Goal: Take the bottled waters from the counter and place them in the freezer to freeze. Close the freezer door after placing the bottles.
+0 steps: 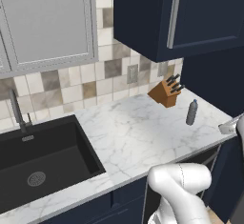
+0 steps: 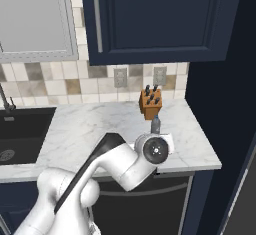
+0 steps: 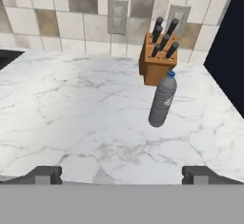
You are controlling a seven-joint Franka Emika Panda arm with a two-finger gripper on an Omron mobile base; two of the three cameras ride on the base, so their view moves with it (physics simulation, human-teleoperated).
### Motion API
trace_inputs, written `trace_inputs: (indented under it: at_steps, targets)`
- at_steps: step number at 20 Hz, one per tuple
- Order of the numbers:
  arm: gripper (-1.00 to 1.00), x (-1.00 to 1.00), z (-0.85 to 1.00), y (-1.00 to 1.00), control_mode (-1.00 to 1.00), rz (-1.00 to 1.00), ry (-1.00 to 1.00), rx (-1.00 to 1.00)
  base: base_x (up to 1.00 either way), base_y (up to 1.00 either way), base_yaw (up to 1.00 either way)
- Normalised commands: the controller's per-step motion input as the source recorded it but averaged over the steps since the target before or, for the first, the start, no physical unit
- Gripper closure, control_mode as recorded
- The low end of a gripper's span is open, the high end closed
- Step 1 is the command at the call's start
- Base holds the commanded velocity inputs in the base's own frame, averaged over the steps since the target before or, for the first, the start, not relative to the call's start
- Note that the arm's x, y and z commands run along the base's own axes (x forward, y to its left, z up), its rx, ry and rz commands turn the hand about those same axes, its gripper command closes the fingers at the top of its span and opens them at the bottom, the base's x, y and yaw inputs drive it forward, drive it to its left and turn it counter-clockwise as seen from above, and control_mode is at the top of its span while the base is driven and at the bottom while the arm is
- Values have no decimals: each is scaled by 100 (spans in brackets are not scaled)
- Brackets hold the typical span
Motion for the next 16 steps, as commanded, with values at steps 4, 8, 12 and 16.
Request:
trace_inputs:
  at_steps: [4,8,12,16]
  targets:
    - [-100,40,-35,-29,-100,0,-36,22,0,0,0]
    - [-100,19,-20,-2,-100,1,-41,17,0,0,0]
    - [-100,6,-3,0,-100,0,-14,5,0,0,0]
    - [-100,0,0,0,-100,0,0,0,0,0,0]
